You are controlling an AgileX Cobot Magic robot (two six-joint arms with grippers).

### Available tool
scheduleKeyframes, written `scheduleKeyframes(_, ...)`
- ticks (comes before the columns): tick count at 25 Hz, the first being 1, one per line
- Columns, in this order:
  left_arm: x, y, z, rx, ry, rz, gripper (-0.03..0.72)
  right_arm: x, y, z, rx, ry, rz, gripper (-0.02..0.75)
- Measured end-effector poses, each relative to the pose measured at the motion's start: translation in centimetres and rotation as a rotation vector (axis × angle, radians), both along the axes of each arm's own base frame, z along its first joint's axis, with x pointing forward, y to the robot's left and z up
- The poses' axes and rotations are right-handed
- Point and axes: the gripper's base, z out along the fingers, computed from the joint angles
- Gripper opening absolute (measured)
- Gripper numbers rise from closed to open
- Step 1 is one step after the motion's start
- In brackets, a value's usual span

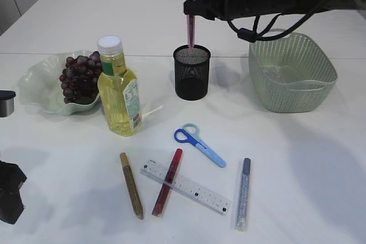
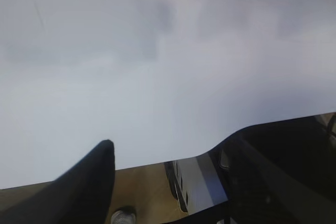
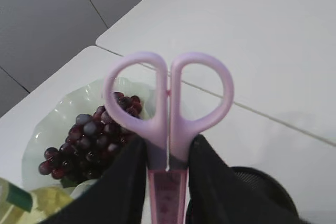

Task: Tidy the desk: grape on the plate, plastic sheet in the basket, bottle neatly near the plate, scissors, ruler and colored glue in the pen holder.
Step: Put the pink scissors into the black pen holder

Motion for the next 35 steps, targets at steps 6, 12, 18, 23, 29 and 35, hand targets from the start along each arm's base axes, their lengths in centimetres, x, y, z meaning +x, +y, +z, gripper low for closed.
scheduleKeyframes(6, 0.0, -0.1, 0.0, -0.006, 0.003, 0.003, 0.498, 2.3, 0.1, -1.5, -0.075, -0.12, -0.008, 0.211)
scheduleKeyframes(12, 0.0, -0.1, 0.0, -0.006, 0.003, 0.003, 0.498, 3.5, 0.1, -3.7, -0.096, -0.21, -0.028, 0.211)
scheduleKeyframes(18, 0.0, -0.1, 0.0, -0.008, 0.004, 0.004, 0.498, 4.0, 0.1, -5.4, -0.153, -0.241, -0.019, 0.211)
scheduleKeyframes(23, 0.0, -0.1, 0.0, -0.008, 0.004, 0.004, 0.498, 4.0, 0.3, -5.6, -0.142, -0.24, -0.002, 0.216)
scheduleKeyframes(29, 0.0, -0.1, 0.0, -0.008, 0.004, 0.005, 0.498, 3.9, 0.3, -5.6, -0.127, -0.229, -0.001, 0.346)
scheduleKeyframes(35, 0.0, -0.1, 0.0, -0.01, 0.005, 0.006, 0.498, 3.9, 0.3, -5.6, -0.122, -0.226, -0.001, 0.377)
